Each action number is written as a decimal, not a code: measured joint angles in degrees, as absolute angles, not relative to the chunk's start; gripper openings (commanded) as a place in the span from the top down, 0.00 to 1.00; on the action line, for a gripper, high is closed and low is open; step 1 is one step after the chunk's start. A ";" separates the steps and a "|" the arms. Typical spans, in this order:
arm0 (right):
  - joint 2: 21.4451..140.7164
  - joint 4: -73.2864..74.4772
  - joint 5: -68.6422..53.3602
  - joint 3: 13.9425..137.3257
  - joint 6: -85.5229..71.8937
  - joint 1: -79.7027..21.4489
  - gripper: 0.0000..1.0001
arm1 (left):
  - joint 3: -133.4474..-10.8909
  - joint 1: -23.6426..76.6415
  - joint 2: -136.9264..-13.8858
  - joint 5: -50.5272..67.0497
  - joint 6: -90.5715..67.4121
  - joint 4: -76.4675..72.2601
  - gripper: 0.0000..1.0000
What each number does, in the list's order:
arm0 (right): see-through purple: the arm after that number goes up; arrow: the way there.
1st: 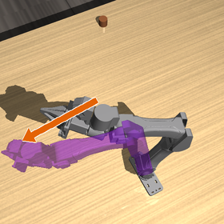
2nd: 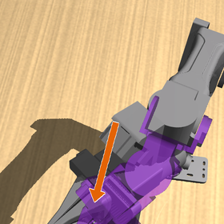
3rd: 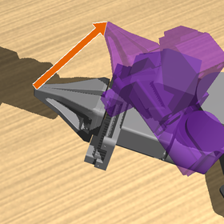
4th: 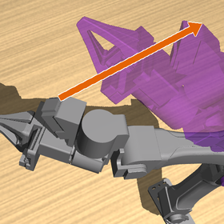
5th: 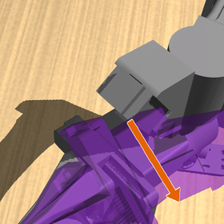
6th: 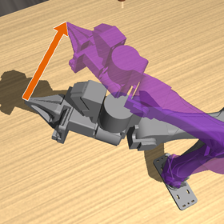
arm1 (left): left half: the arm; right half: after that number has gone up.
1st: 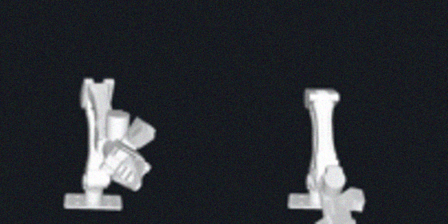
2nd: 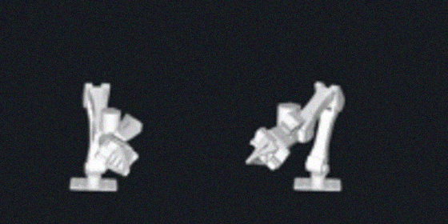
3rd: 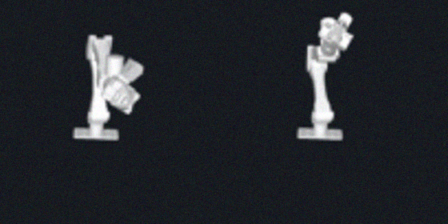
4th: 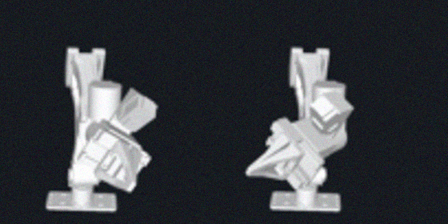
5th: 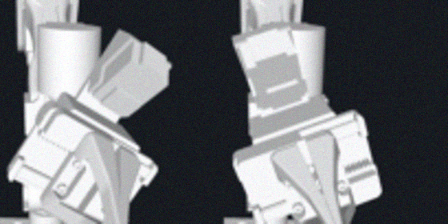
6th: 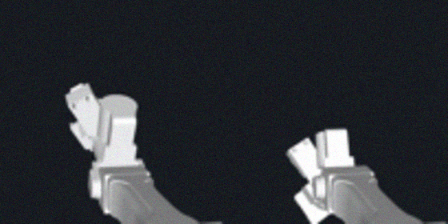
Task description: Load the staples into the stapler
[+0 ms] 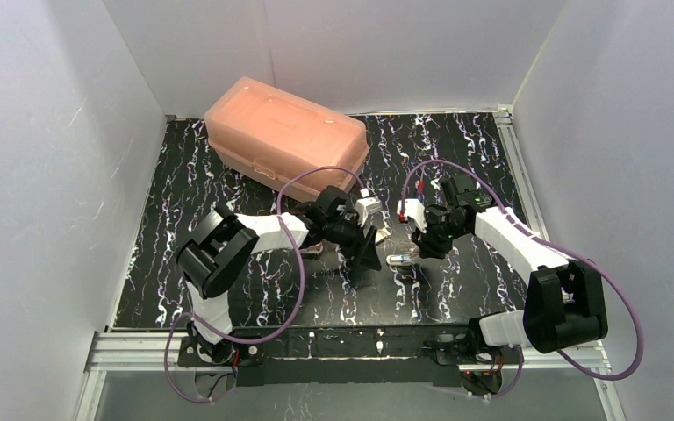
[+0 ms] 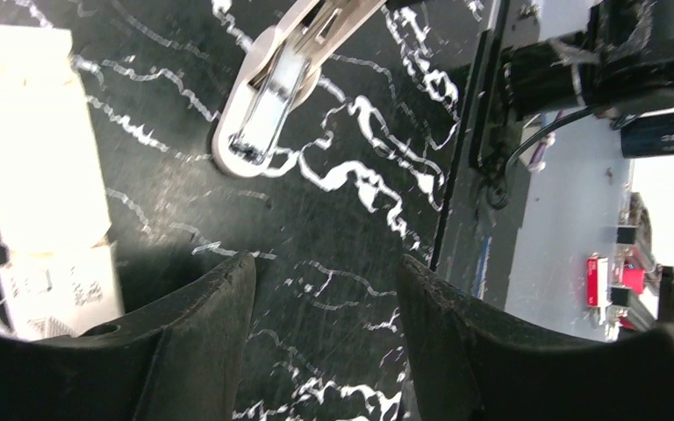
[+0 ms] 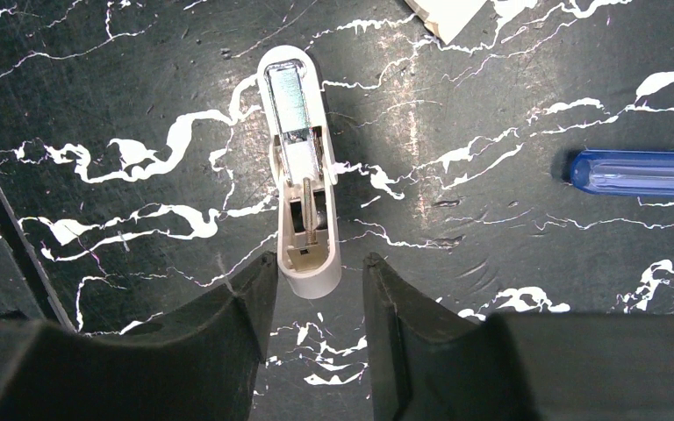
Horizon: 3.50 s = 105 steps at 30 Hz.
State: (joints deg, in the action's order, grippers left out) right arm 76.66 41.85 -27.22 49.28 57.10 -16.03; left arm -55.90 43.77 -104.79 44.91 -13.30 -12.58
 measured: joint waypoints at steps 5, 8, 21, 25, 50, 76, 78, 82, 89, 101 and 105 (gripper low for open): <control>76.64 41.89 -27.64 49.28 57.06 -16.03 0.59 | -58.24 45.52 -106.72 44.84 -17.45 -15.97 0.45; 76.64 41.89 -28.05 49.28 56.97 -16.03 0.59 | -58.98 46.19 -108.03 44.05 -19.14 -17.30 0.46; 76.64 41.87 -29.67 49.28 55.79 -16.03 0.63 | -60.90 47.22 -112.64 41.36 -22.11 -18.96 0.47; 76.64 41.89 -29.98 49.28 55.66 -16.03 0.59 | -61.60 47.37 -113.19 41.01 -22.11 -19.40 0.47; 76.66 42.30 -28.84 48.86 56.23 -15.92 0.73 | -61.71 47.37 -114.37 39.44 -21.69 -19.90 0.51; 77.14 31.59 -29.95 46.17 44.88 -25.26 0.32 | -61.80 47.97 -114.85 39.46 -20.25 -21.04 0.49; 76.88 31.33 -29.52 45.45 44.66 -25.26 0.26 | -61.49 48.12 -114.63 39.42 -19.81 -21.28 0.47; 75.29 31.44 -28.36 44.75 44.47 -25.26 0.19 | -61.04 48.14 -114.17 39.38 -18.96 -21.63 0.43; 73.19 31.55 -26.02 43.13 45.63 -25.26 0.18 | -58.50 48.18 -111.50 38.33 -16.01 -21.67 0.31; 76.97 31.16 -26.06 42.17 49.08 -25.21 0.27 | -52.71 47.29 -105.49 36.40 -12.21 -19.70 0.26; 79.33 31.05 -26.13 42.17 50.48 -25.21 0.30 | -51.79 46.92 -104.31 35.29 -12.12 -18.92 0.26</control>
State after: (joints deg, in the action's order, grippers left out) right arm 79.33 31.05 -26.13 42.17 50.48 -25.21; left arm -51.79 46.92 -104.31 35.29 -12.12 -18.92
